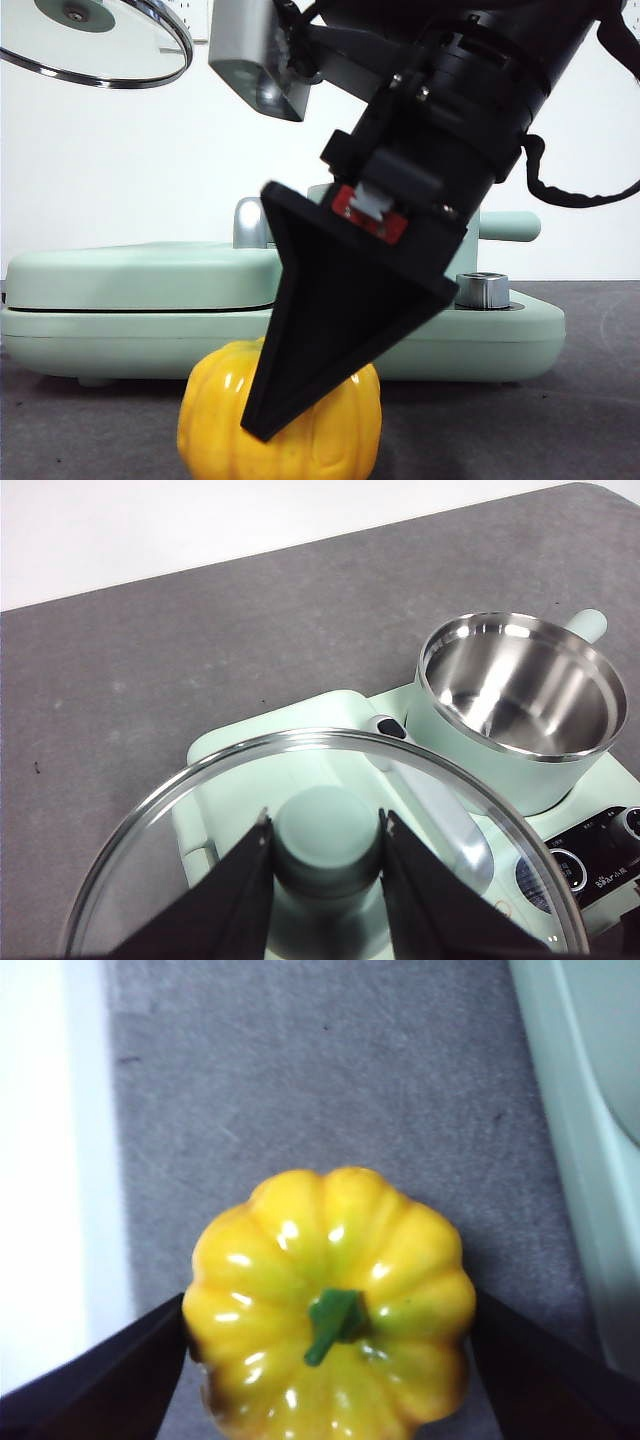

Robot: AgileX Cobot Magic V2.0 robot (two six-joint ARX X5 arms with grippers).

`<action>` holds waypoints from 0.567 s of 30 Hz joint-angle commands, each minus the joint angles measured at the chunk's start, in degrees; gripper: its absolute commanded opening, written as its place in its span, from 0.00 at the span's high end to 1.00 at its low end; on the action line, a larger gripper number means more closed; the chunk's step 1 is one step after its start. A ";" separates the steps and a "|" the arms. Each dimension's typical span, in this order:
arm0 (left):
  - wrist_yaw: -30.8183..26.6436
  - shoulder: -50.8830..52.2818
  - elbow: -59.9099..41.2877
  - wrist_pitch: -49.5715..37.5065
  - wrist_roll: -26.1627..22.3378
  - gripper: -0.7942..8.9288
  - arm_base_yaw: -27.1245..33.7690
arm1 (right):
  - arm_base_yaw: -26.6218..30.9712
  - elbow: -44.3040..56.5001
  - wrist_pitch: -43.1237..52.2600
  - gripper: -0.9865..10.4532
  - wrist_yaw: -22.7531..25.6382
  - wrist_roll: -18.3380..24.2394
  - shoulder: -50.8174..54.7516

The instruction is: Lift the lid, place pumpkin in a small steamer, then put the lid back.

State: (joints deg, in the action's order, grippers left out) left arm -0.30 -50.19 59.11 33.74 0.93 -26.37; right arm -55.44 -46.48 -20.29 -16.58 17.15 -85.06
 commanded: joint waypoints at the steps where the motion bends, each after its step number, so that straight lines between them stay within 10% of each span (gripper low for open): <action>1: -0.22 0.07 0.87 -1.68 0.20 0.90 -0.15 | -0.63 -1.73 -0.85 0.61 -0.55 -3.58 1.57; 17: -0.22 0.02 0.87 -2.14 -0.46 0.90 -0.15 | 4.02 -19.17 -34.05 0.61 9.66 -17.07 14.25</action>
State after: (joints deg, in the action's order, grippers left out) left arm -0.30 -50.19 59.11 33.61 0.86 -26.37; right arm -51.18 -64.07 -53.15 -7.27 3.31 -70.11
